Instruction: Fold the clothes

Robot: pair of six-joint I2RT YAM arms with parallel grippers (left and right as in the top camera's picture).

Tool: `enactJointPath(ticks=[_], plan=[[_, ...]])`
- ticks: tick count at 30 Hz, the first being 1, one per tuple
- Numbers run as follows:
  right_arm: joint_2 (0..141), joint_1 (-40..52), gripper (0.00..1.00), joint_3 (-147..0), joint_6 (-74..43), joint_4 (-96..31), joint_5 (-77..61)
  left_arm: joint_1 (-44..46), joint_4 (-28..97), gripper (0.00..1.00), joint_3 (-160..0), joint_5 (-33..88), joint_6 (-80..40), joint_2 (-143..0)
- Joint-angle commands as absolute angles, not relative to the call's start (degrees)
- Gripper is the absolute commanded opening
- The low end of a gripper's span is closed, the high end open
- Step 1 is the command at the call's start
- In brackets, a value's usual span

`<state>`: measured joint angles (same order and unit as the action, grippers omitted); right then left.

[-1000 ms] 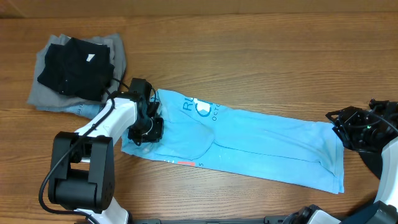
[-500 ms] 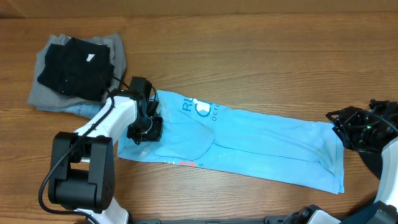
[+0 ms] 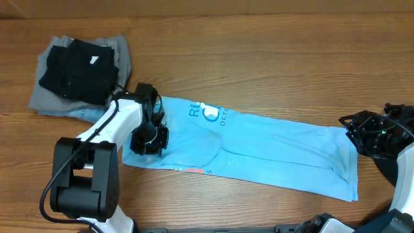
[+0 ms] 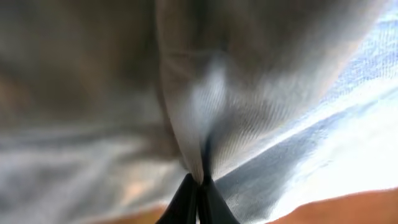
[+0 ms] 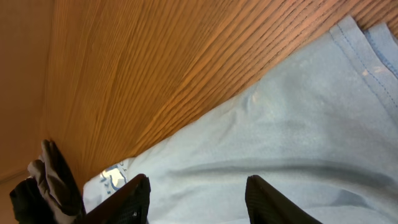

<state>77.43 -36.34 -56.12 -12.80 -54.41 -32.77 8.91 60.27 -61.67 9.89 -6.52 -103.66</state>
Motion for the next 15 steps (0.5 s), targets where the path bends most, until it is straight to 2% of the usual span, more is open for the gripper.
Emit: enactJointPath(ticks=[1,2,3,4,5,8,10,13,15], plan=[[77.25,-36.34,0.54,-55.81,-12.16,-54.06,-33.08,8.95,63.13,0.04,-62.78,9.06,-6.87,-103.70],[77.25,-36.34,0.53,-55.81,-12.16,-54.06,-33.08,8.95,63.18,0.05,-62.78,8.34,-6.87,-103.70],[77.25,-36.34,0.53,-55.81,-12.19,-54.04,-33.08,8.95,62.87,0.10,-62.78,8.05,-6.87,-103.70],[77.25,-36.34,0.54,-55.81,-12.16,-54.02,-33.08,8.95,62.41,0.20,-62.81,7.88,-6.90,-103.70],[77.25,-36.34,0.54,-55.81,-12.16,-54.02,-33.08,8.95,61.60,0.25,-62.85,7.64,-6.90,-103.70],[77.25,-36.34,0.54,-55.81,-12.16,-54.02,-33.08,8.25,60.38,0.29,-65.67,5.80,-8.64,-103.57],[77.25,-36.34,0.54,-55.81,-12.16,-54.04,-33.08,7.20,60.80,0.43,-69.36,6.00,-8.62,-103.00],[77.25,-36.34,0.54,-55.81,-12.16,-54.04,-33.08,4.34,61.08,0.51,-76.69,5.61,-8.56,-102.13],[77.25,-36.34,0.54,-55.81,-12.16,-54.04,-33.08,2.74,59.35,0.64,-80.51,7.14,-8.05,-102.08]])
